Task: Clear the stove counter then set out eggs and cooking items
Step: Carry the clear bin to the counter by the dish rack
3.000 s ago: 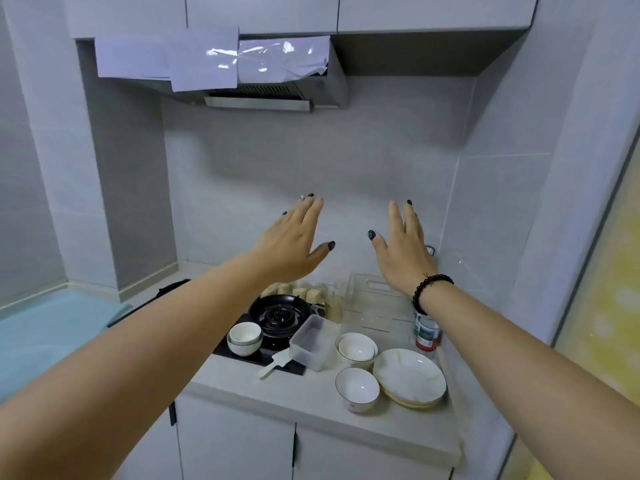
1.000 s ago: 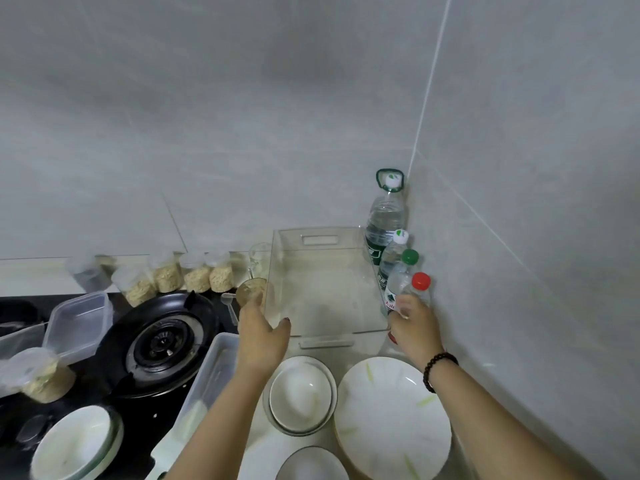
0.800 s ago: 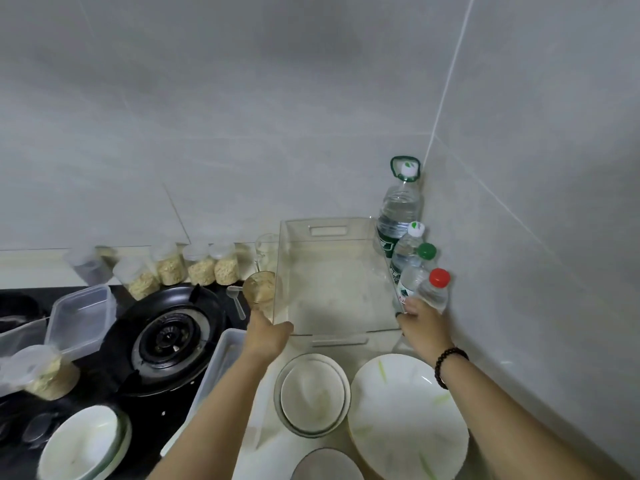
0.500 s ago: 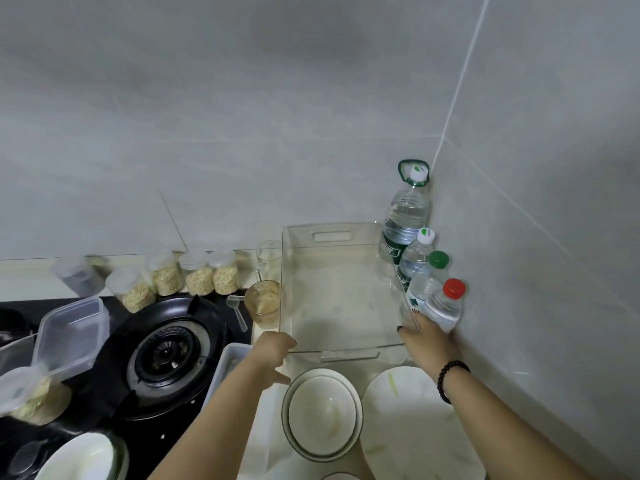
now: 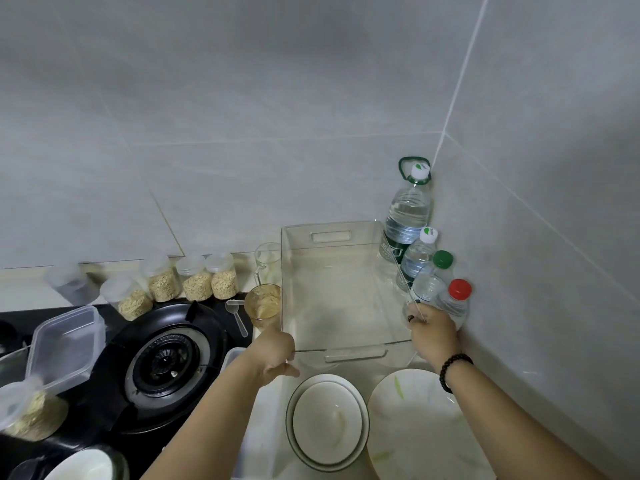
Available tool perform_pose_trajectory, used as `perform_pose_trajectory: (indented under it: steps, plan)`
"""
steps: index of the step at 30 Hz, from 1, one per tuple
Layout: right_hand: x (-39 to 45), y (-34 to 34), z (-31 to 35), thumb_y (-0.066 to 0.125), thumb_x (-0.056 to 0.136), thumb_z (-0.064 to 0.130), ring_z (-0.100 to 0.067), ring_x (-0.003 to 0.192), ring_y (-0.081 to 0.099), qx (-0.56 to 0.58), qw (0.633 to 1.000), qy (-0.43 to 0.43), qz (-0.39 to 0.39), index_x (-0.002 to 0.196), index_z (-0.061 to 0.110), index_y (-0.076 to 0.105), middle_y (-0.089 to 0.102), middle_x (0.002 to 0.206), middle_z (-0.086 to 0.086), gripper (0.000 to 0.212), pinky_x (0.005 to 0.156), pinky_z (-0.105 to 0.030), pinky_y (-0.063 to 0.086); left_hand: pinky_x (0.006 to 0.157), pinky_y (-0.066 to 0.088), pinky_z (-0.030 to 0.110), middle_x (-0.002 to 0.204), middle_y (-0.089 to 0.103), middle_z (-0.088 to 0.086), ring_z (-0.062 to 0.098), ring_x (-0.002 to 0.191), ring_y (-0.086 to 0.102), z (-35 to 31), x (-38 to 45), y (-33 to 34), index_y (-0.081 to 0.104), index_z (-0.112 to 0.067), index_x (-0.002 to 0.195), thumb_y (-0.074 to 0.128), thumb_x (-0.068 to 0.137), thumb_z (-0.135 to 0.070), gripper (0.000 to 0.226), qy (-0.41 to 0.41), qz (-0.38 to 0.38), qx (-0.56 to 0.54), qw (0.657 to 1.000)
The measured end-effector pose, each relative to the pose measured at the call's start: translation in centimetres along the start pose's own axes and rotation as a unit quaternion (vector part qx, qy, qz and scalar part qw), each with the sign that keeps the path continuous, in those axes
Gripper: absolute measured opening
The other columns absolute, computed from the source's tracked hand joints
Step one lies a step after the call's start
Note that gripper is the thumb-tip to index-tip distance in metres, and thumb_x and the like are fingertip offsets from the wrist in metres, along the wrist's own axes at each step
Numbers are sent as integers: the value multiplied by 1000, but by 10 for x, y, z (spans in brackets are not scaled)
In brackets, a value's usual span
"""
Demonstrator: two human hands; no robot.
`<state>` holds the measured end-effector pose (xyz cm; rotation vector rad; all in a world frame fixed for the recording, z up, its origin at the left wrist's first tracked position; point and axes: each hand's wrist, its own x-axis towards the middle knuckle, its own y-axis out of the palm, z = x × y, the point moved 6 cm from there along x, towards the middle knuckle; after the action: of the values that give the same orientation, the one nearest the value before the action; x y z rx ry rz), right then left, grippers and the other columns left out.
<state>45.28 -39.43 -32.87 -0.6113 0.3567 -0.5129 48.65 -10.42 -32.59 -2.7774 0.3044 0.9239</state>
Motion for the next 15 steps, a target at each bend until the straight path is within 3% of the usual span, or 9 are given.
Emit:
perform_pose_trajectory:
  steps: [3, 5, 7, 9, 12, 15]
  plan:
    - [4, -3, 0, 45, 80, -7, -25, 66, 47, 12, 1000, -12, -19, 79, -9, 58, 58, 68, -16, 13, 62, -28, 37, 80, 52, 54, 102, 48, 11, 25, 79, 44, -6, -7, 3, 44, -29, 107, 33, 81, 22, 58, 19, 12, -1, 1000]
    - [3, -8, 4, 46, 79, -7, -30, 69, 53, 16, 999, -24, -25, 80, -9, 60, 63, 76, -23, 14, 65, -29, 41, 73, 52, 50, 97, 48, 8, 22, 66, 40, -9, -10, 3, 37, -33, 117, 28, 83, 19, 63, 16, 4, -18, 1000]
    - [2, -13, 11, 48, 81, -6, -34, 72, 57, 19, 999, -38, -28, 81, -11, 59, 63, 77, -25, 11, 68, -33, 47, 68, 54, 46, 107, 46, 8, 22, 67, 39, -9, -10, 2, 33, -34, 126, 28, 82, 18, 68, 13, 4, -26, 1000]
    - [0, -19, 19, 49, 84, -8, -45, 85, 58, 20, 998, -45, -29, 87, -16, 57, 62, 90, -33, 12, 73, -42, 51, 68, 55, 46, 113, 45, 8, 22, 69, 40, -12, -13, 1, 35, -32, 133, 30, 83, 17, 71, 23, 4, -19, 1000]
    - [-3, -27, 30, 48, 84, -8, -45, 83, 60, 37, 998, -48, -30, 93, -20, 53, 59, 101, -37, 15, 69, -39, 50, 72, 57, 50, 112, 44, 9, 22, 69, 42, -16, -15, -2, 31, -33, 142, 33, 83, 16, 77, 29, -7, -18, 999]
    - [-10, -38, 39, 49, 85, -8, -48, 101, 56, 52, 997, -52, -36, 97, -18, 55, 59, 105, -35, 16, 85, -56, 49, 71, 57, 48, 114, 38, 5, 22, 71, 36, -22, -23, 0, 25, -43, 145, 31, 79, 15, 88, 40, 0, -28, 999]
